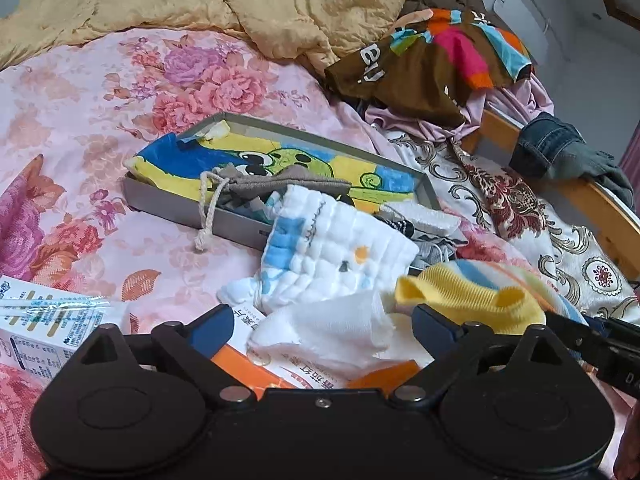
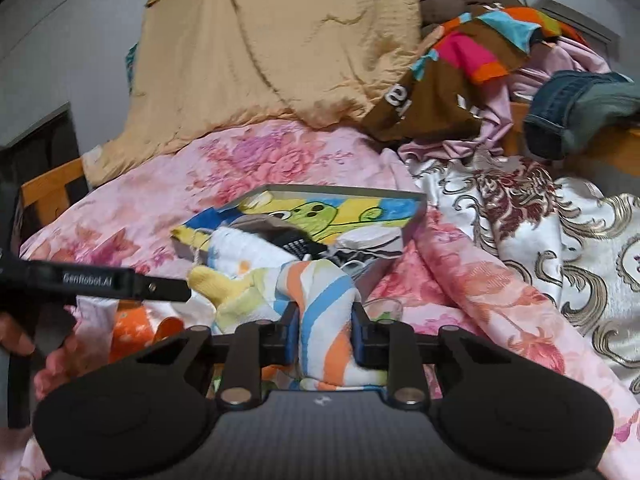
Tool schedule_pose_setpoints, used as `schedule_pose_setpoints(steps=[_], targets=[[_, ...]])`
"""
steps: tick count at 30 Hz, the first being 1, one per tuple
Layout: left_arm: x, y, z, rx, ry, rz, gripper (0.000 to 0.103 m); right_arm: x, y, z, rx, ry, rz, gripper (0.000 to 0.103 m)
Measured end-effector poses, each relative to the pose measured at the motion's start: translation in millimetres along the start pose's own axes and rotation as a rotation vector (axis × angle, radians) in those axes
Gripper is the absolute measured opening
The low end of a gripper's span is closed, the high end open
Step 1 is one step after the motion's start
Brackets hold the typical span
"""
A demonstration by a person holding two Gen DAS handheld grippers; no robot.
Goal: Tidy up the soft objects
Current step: 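Grasp the striped yellow sock with the right tool, then grasp the white cloth with the left tool while the right tool holds the striped sock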
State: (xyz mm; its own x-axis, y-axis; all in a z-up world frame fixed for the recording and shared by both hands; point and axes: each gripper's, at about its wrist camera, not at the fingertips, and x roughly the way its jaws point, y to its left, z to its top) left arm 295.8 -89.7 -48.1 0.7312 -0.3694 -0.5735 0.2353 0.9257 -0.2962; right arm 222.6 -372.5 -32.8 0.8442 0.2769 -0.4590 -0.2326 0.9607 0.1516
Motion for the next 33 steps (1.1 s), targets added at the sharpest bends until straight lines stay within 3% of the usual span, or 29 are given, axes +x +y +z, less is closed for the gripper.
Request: schedule_pose_setpoints(steps=[6,9,11,13,14,16,23,33], targets=[[7,-5,-1,0.008,0.025,0.007,0.085,2,-1,0,0.003,-0.006,-0.002,0.029],[11,-3,0,-0.035,0.033,0.009,0.072,2,-1,0,0.002,-0.006,-0.001,0.029],[14,-2,1,-0.061,0.046,0.006,0.045,2,-1,0,0.002,-0.009,0.001,0.029],[16,-3,1,-0.07,0.061,0.011,0.03,2,1,-1,0.0,-0.015,0.006,0.028],[17,-4,1,-0.069,0.067,0.021,0.017,3,2,-1,-0.002,-0.018,0.01,0.028],[17,-8,2,-0.054,0.079,0.042,0.004,3,4,-2,-0.006,-0.022,0.018,0.027],[-4,-18,8,-0.051,0.045,0.082,0.002,-2,5,-1,0.004,-0.064,0.041,0.026],[-50,-42,32,0.026,-0.087,0.115,0.002,-15,3,5,0.011,-0.136,0.01,0.025]])
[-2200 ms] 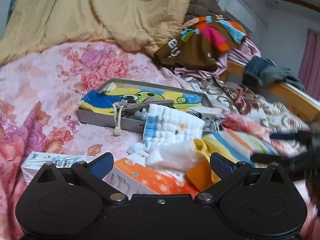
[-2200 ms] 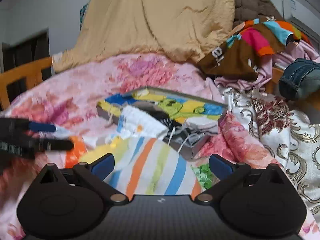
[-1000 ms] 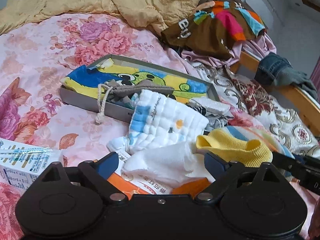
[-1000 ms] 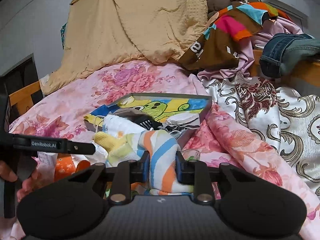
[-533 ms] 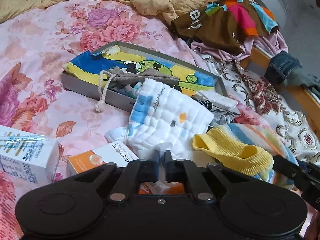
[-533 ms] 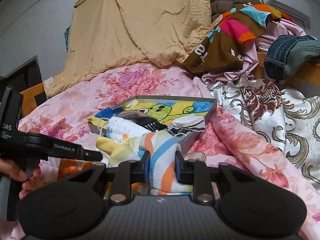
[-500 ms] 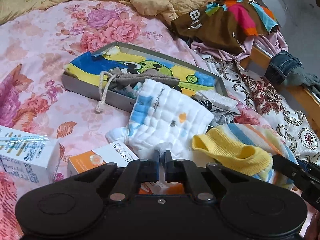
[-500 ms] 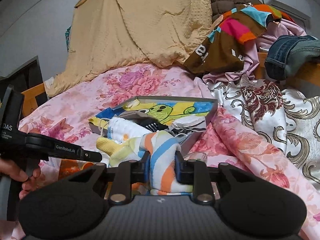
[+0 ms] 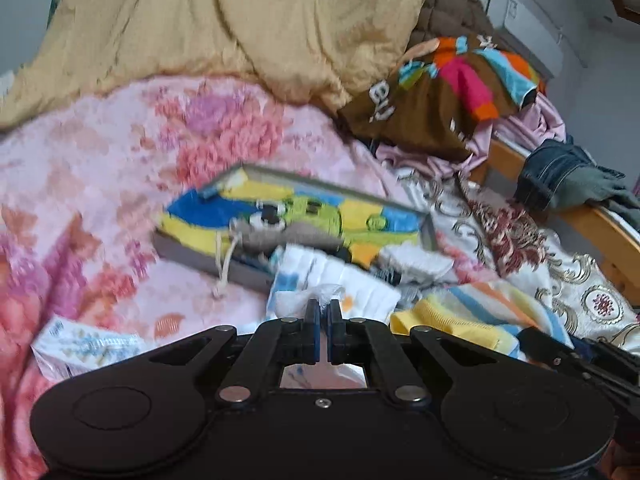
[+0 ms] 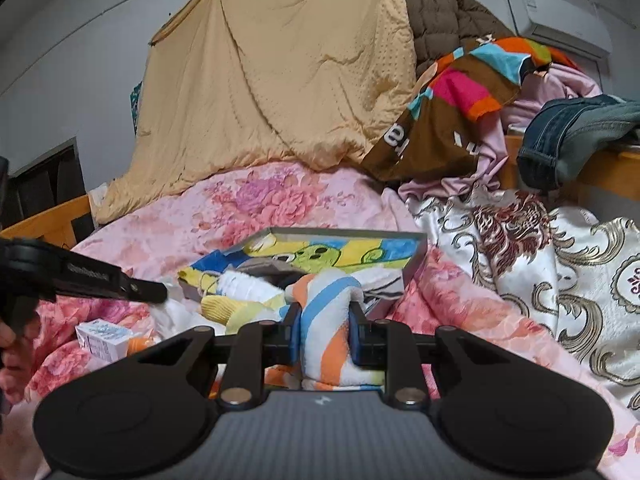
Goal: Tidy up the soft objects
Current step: 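Grasp the white cloth with the left tool while the right tool holds the striped sock, then carry the white cloth and striped sock over the frog tray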
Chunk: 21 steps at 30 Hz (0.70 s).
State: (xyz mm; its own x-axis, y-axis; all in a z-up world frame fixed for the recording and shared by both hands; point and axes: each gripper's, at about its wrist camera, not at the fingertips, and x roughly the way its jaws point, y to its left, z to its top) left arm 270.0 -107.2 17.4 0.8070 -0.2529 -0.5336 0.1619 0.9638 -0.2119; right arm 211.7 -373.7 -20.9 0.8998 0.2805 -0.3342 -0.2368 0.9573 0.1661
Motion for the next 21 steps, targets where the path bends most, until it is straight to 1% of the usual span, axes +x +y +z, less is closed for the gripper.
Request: schedule_pose_setpoints(steps=[7,10,12,15,18,21], targets=[[-13,-11,28,0.021,-0.075,-0.013,0.001,-1,3,11,-0.004,-0.054,-0.018,0.025],[-9,-18,41,0.033,-0.105,-0.011,0.001,4,6,24,-0.011,-0.105,-0.038,0.025],[-3,-22,50,0.029,-0.126,-0.011,0.001,12,5,34,0.001,-0.142,-0.047,0.025],[10,-26,67,0.026,-0.16,-0.007,0.001,34,-2,50,0.041,-0.167,-0.061,0.025],[30,-28,82,0.013,-0.192,-0.007,0.002,61,-9,62,0.061,-0.138,-0.066,0.025],[58,-27,92,0.003,-0.213,-0.008,0.002,84,-11,68,0.027,-0.108,-0.083,0.025]])
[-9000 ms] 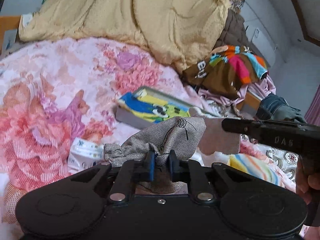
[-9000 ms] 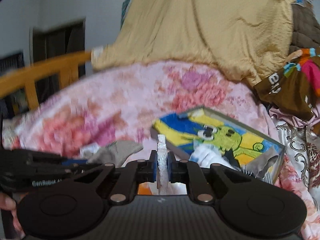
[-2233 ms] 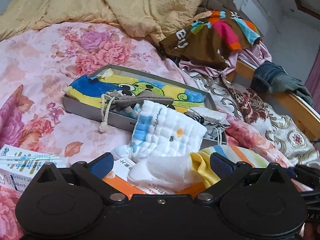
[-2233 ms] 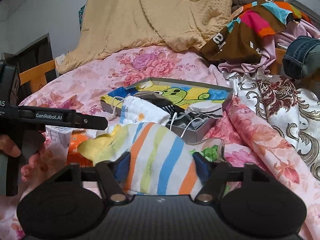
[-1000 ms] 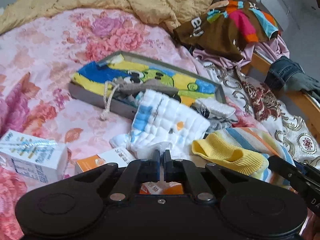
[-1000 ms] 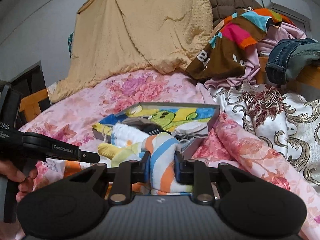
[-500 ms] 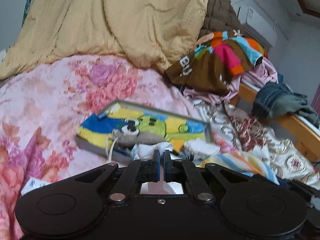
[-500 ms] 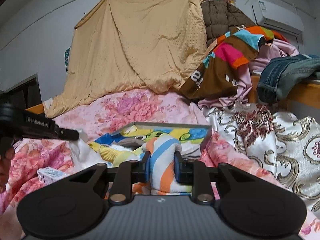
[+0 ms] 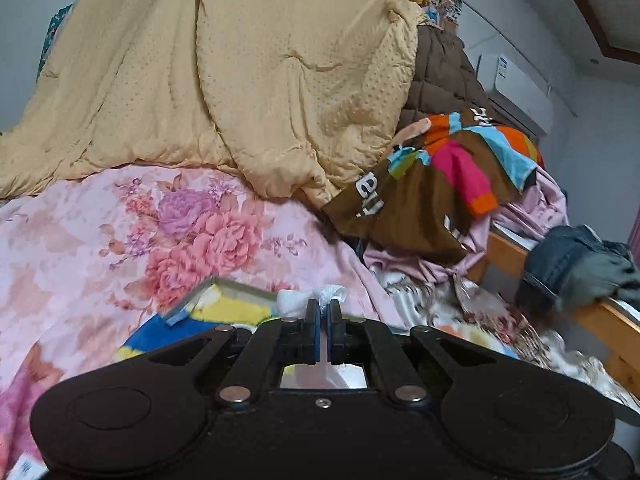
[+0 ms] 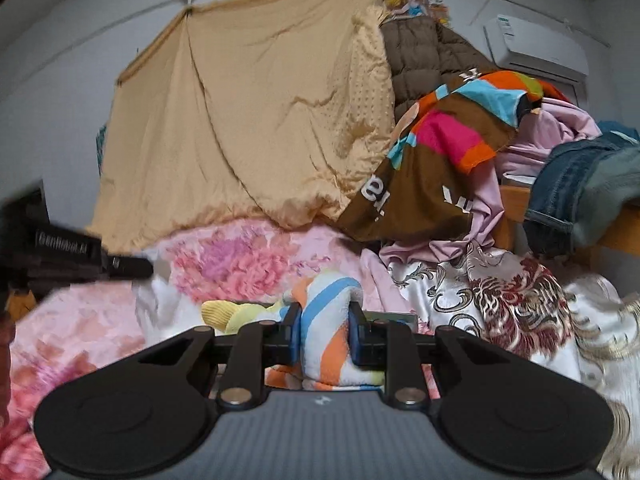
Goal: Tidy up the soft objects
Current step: 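Carry the white cloth and striped sock over the frog tray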
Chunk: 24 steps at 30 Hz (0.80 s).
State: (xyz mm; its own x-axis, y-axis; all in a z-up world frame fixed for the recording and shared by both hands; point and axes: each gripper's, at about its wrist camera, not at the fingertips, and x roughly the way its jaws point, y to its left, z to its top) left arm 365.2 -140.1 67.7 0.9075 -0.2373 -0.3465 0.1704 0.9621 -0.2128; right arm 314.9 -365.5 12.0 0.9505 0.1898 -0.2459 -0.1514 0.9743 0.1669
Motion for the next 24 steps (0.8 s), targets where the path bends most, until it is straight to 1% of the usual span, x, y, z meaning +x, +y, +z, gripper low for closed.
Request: schedule_pose_setpoints(steps=[4,8,12,14,19,21,24], targets=[[39,2,-2,-0.029,0.001,-0.002,0.002,36,-10,5,0.017,0.045,0.0,0.025],[75,4,-11,-0.042,0.04,-0.029,0.002,56,-22,6,0.034,0.081,0.002,0.025],[106,2,-25,0.018,0.1,-0.068,0.002,68,-31,1,0.026,0.112,0.008,0.026],[121,6,-33,0.022,0.138,-0.089,0.002,72,-33,-2,0.016,0.125,0.006,0.026],[144,19,-46,0.032,0.219,-0.124,0.002,82,-31,-9,-0.016,0.16,0.006,0.027],[148,23,-48,0.032,0.241,-0.138,0.002,86,-28,-13,-0.044,0.18,0.005,0.027],[153,28,-50,0.026,0.276,-0.152,0.002,91,-26,-13,-0.048,0.204,0.013,0.027]])
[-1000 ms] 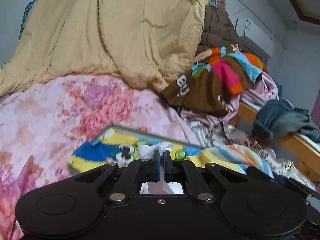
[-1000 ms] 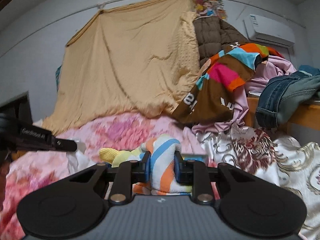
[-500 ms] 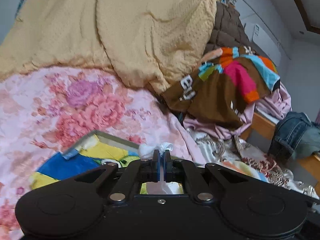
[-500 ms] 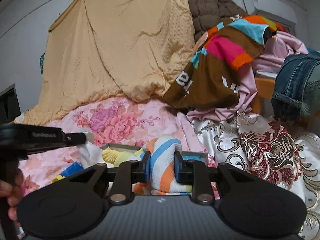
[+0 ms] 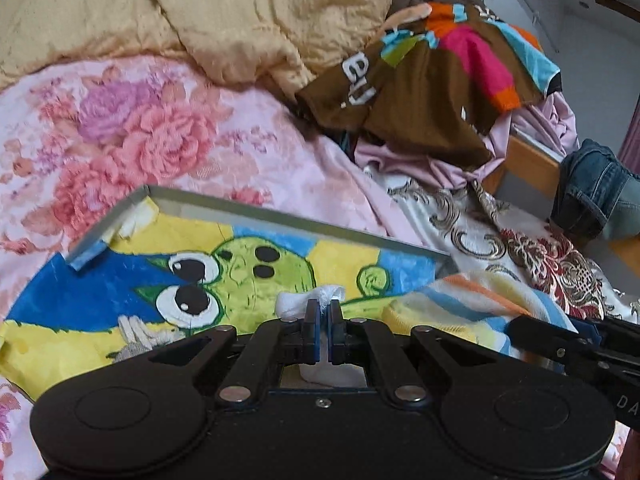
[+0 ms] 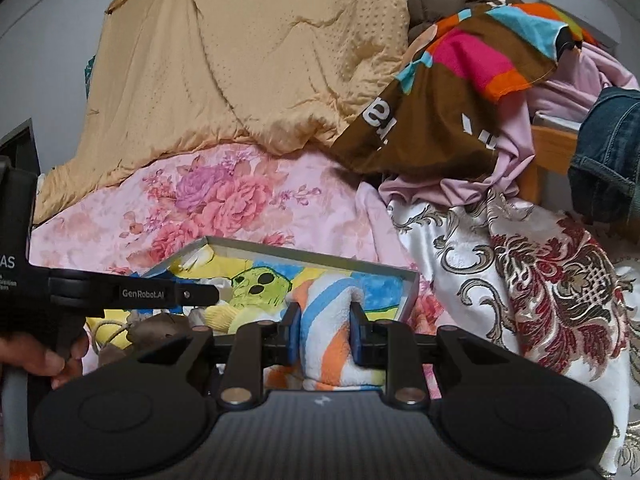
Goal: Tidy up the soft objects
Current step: 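Carry the white cloth and striped sock over the frog tray, then open both tools to release the items into the tray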
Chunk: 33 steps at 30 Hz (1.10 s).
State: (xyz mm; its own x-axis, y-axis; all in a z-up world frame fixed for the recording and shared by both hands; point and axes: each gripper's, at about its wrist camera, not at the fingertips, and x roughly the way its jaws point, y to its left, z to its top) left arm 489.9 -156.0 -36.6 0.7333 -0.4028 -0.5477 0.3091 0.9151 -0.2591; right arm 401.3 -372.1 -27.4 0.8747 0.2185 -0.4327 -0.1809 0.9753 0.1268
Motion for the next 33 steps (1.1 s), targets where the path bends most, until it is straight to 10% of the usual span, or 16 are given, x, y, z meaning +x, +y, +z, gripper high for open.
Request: schedule_pose_setpoints(steps=[18,33], targets=[[-9,12,-6,-0.007,0.064,0.024,0.017,17,17,-4,-0.121,0.14,-0.009,0.052],[-71,0,-28,-0.049,-0.031,0.099,0.075,-13,18,5,-0.088,0.062,0.046,0.086]])
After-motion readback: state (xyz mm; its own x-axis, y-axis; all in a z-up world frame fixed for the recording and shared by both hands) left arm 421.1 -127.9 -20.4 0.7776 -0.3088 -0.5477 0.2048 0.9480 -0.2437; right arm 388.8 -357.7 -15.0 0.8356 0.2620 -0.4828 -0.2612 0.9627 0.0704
